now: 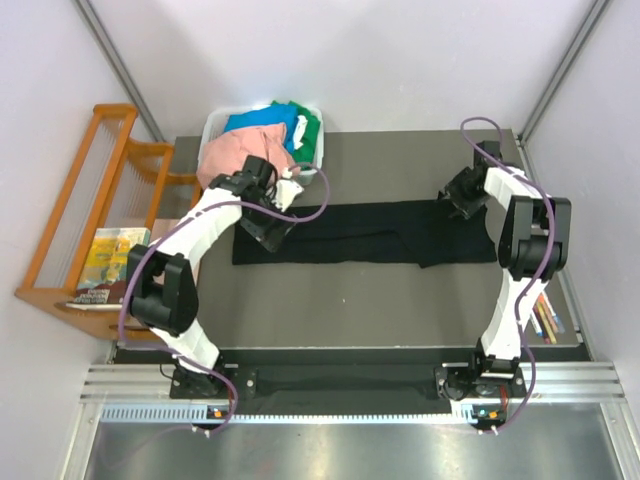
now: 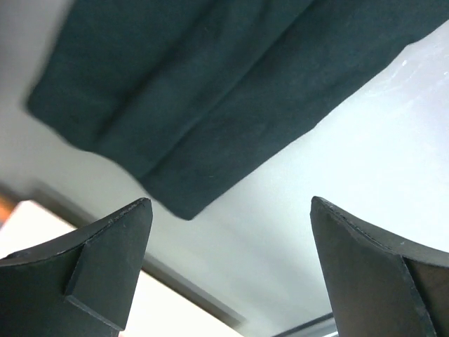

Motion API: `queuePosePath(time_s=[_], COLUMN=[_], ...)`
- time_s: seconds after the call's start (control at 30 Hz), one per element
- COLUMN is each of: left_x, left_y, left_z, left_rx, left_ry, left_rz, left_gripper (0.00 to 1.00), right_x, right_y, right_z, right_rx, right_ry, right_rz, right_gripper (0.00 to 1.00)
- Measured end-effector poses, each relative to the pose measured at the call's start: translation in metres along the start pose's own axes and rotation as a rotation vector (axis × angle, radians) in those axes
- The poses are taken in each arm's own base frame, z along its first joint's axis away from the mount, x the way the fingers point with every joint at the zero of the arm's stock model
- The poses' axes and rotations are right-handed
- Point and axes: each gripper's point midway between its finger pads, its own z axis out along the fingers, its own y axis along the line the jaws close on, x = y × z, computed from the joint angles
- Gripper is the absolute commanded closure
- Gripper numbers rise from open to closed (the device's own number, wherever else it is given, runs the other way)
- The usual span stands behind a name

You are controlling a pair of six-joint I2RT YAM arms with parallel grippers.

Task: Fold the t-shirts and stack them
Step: Fold the tshirt

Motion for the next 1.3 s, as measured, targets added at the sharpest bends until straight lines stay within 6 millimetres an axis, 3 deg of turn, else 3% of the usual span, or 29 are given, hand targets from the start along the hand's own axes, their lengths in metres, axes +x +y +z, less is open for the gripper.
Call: queuePosePath(time_s=[0.07,0.2,0.3,0.43,0.53,0.83,1.07,1.3], left_x=[0.006,0.028,0.042,0.046,0.041,0.019,0.024,0.019], left_y=[-0.007,0.0,0.006,0.013,0.021,0.046,0.048,0.05], left_z=[0.011,0.043,0.06,0.072,0.077,0.069,0.064,0.046], left_rx=[0.023,0.016,-0.001,-0.018,-0.034,-0.087,-0.083,-0.096], left_ry=[0.034,0.129,0.191,0.22,0.218,0.165,0.181,0.154], left_rz=[-0.011,-0.055,-0.071,-0.086,-0.092,-0.113,-0.109,-0.103], left_gripper=[0.01,0.01,0.01,0.01,0.01,0.01,0.01,0.01], right_x=[0.0,0.01,0.019,0.03,0.036,0.06,0.067,0.072], right_y=[0.002,-0.011,-0.018,-0.008,-0.001,0.004,-0.002,-0.002], right_z=[-0.005,-0.022,-0.044,-0.076,-0.087,-0.077,-0.055,-0.053], right_rx=[-0.003,0.023,0.027,-0.027,-0.061,-0.077,-0.055,-0.059], right_ry=[-0.02,-0.042,-0.067,-0.102,-0.11,-0.057,-0.016,0.0], right_rz=[-0.019,-0.048,-0.07,-0.106,-0.128,-0.173,-0.172,-0.176], right_gripper=[0.34,0.3,0.31,0.31,0.31,0.32,0.33,0.33])
